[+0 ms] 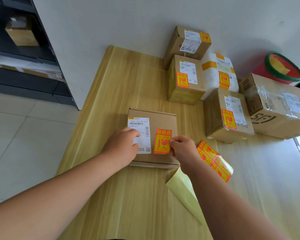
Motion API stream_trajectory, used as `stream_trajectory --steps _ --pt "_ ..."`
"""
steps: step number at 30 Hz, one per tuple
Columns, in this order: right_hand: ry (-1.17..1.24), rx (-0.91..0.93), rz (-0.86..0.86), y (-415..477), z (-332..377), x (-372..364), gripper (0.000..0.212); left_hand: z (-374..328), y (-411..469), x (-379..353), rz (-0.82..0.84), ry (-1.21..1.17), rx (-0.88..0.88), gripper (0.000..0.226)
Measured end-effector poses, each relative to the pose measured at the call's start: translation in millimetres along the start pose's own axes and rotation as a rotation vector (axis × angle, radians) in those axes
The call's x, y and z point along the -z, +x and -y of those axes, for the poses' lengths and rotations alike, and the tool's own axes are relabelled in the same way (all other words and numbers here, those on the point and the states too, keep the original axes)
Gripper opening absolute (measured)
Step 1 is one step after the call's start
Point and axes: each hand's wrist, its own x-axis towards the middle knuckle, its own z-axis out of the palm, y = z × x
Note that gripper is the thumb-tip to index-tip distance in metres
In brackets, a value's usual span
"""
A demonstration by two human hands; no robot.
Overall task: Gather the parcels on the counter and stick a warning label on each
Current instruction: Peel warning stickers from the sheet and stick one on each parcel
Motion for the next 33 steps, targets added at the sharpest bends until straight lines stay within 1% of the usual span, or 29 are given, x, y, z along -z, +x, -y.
stream_trajectory --steps 4,7,21,33 --pt "-0.065 0.009 0.004 13.0 -0.1 0.1 0.012 -4.9 10.1 -12.6 0.035 0.139 -0.112 0.037" --pt "-0.084 0.009 0.016 20.9 0.3 -3.0 0.013 -5.6 16.3 -19.7 0.055 0.183 -0.145 0.036" --pt "-0.198 0.074 0.015 37.6 -3.3 -10.6 0.012 -2.4 20.7 -28.5 0.089 0.225 -0.140 0.038" --pt "-0.468 0.184 -0.027 42.2 -1.9 -16.0 0.010 -3.6 18.1 -29.5 0.085 0.242 -0.143 0.035"
